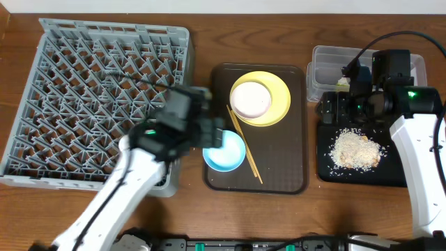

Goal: Sort waste into correct bins and load items into the dishwasher
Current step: 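Reach the left gripper to the light-blue cup and grasp it, then carry the light-blue cup into the dish rack and release it, then move the left gripper over the white bowl on the yellow plate, then grasp the white bowl rim with the left gripper and lift, then carry the white bowl into the rack's back row and release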

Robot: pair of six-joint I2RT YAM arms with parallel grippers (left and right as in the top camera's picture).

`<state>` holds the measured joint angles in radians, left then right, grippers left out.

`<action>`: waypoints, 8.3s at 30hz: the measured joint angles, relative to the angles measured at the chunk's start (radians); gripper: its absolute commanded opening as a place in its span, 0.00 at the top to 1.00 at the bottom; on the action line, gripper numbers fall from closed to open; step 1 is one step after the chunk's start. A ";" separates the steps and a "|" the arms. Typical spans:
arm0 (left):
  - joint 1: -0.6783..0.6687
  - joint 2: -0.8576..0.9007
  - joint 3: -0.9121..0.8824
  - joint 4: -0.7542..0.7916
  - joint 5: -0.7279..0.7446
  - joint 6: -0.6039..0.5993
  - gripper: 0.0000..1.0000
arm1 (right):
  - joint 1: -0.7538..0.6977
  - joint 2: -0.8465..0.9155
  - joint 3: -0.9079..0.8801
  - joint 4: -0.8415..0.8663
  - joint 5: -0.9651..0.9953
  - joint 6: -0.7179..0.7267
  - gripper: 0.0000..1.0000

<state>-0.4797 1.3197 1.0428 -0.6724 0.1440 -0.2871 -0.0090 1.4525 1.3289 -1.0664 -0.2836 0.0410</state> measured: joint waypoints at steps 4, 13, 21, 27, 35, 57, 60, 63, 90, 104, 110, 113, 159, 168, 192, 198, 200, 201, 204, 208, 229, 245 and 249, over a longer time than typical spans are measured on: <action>-0.121 0.113 0.000 0.051 -0.006 0.000 0.07 | 0.000 0.000 0.000 0.000 -0.001 0.000 0.14; -0.236 0.349 0.000 0.122 -0.014 -0.002 0.20 | 0.000 0.000 0.000 -0.001 -0.004 0.000 0.14; -0.240 0.471 0.000 0.130 -0.013 0.000 0.72 | 0.000 0.000 0.000 -0.003 -0.004 0.000 0.14; -0.241 0.460 0.006 0.159 -0.017 0.007 0.92 | 0.000 0.000 0.000 -0.003 -0.005 0.000 0.14; -0.240 0.412 0.010 0.151 -0.035 0.003 0.92 | 0.000 0.000 0.000 -0.004 -0.005 0.000 0.14; -0.105 0.011 0.010 0.159 -0.015 0.003 0.92 | 0.000 0.000 0.000 -0.007 -0.005 0.000 0.14; -0.002 -0.047 0.009 0.180 0.035 0.016 0.93 | 0.000 0.000 0.000 -0.007 -0.005 0.000 0.14; 0.130 -0.079 0.010 0.208 0.154 0.043 0.93 | 0.000 0.000 0.000 -0.008 -0.005 0.000 0.13; 0.912 0.430 0.009 0.456 1.343 0.026 0.92 | 0.000 0.000 0.000 -0.008 -0.005 0.000 0.13; 1.075 0.491 0.008 0.444 1.358 0.022 0.30 | 0.000 0.000 0.000 -0.014 -0.005 0.000 0.13; 1.126 0.491 0.008 0.351 1.246 0.021 0.16 | 0.000 0.000 0.000 -0.014 -0.005 0.000 0.13; 1.143 0.491 0.008 0.323 1.177 0.022 0.15 | 0.000 0.000 0.000 -0.015 -0.005 0.000 0.13; -0.037 0.428 0.353 0.303 -0.043 0.201 0.08 | -0.043 0.000 0.000 -0.153 0.296 0.244 0.03; -0.111 0.642 0.404 0.305 -0.076 0.212 0.10 | -0.078 0.000 0.000 -0.156 0.322 0.263 0.01; -0.209 0.762 0.418 0.319 -0.091 0.232 0.92 | -0.078 0.000 0.000 -0.159 0.325 0.263 0.01; -0.209 0.758 0.418 0.307 -0.092 0.233 0.92 | -0.078 0.000 0.000 -0.160 0.325 0.263 0.01; -0.209 0.743 0.418 0.288 -0.091 0.233 0.93 | -0.078 0.000 0.000 -0.161 0.325 0.263 0.01; -0.209 0.731 0.418 0.277 -0.089 0.232 0.93 | -0.078 0.000 0.000 -0.161 0.325 0.263 0.01; -0.205 0.680 0.417 0.256 -0.060 0.232 0.93 | -0.078 0.000 0.000 -0.161 0.325 0.263 0.01; -0.201 0.598 0.417 0.256 -0.024 0.232 0.93 | -0.078 0.000 0.000 -0.161 0.325 0.263 0.01; 0.248 0.342 0.418 0.253 0.467 0.204 0.93 | -0.078 0.000 0.000 -0.161 0.325 0.262 0.01; 0.719 0.536 0.418 0.259 1.059 0.151 0.93 | -0.078 0.000 0.000 -0.161 0.325 0.262 0.01; 0.757 0.616 0.418 0.261 1.139 0.135 0.93 | -0.078 0.000 0.000 -0.161 0.325 0.262 0.01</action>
<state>0.2771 1.9358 1.4605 -0.4118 1.2827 -0.1520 -0.0872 1.4525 1.3289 -1.2274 0.0418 0.3035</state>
